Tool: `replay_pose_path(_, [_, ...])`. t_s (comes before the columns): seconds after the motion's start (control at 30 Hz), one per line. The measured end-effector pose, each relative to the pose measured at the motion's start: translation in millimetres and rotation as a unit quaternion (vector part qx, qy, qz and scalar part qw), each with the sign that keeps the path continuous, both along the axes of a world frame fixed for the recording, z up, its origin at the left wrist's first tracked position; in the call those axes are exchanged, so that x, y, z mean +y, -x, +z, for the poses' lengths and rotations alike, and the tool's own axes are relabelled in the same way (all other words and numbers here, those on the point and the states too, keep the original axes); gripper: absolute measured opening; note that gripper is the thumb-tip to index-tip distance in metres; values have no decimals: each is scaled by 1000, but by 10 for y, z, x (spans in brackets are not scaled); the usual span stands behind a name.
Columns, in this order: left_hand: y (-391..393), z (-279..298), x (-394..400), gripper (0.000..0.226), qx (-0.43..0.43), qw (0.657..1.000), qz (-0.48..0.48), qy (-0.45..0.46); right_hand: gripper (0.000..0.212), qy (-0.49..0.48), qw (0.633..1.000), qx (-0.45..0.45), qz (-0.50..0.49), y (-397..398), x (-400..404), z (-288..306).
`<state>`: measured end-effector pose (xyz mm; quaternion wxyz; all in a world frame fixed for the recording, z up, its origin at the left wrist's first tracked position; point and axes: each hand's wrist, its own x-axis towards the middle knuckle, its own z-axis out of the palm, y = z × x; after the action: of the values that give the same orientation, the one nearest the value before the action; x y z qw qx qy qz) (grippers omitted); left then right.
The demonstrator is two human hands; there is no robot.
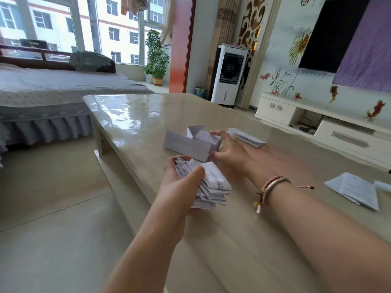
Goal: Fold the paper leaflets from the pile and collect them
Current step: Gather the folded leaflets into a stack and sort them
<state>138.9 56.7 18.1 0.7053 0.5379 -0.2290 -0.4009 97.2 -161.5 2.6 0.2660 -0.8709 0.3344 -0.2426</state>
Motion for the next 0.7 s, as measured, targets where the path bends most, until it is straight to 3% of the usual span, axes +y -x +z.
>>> replay_pose_path(0.2, [-62, 3, 8, 23, -1, 1000, 6, -2, 42, -171, 979, -107, -10, -27, -86, 71])
replay_pose_path(0.37, [1, -4, -19, 23, -1, 1000, 0, -5, 45, -225, 950, -207, -59, 238, -81, 136])
replay_pose_path(0.57, [132, -25, -74, 24, -15, 1000, -12, -8, 55, -108, 963, -218, -118, 806, 181, 164])
replay_pose_path(0.7, [257, -24, -120, 25, -19, 1000, -25, -2, 41, 2, 978, -187, -94, 1110, 373, 172])
